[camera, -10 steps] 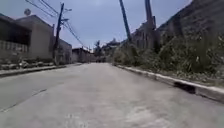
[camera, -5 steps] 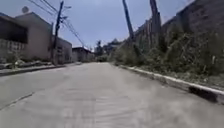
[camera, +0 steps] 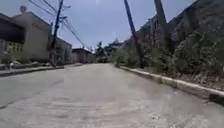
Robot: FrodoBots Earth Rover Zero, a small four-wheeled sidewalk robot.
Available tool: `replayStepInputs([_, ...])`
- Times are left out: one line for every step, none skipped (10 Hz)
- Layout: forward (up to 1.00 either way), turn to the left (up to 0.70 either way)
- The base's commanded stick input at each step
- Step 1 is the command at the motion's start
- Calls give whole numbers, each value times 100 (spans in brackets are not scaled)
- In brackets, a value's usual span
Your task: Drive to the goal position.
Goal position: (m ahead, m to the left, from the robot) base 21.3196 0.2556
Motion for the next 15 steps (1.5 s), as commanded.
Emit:
replayStepInputs([100, 3])
replayStepInputs([100, 3])
replayStepInputs([100, 3])
replayStepInputs([100, -21])
replayStepInputs([100, -37])
replayStepInputs([100, -37])
replayStepInputs([100, -20])
replayStepInputs([100, -12])
replayStepInputs([100, -37])
replayStepInputs([100, -33])
replayStepInputs([100, 3])
replayStepInputs([100, 3])
replayStepInputs([100, 3])
replayStepInputs([100, 3])
replayStepInputs([100, 3])
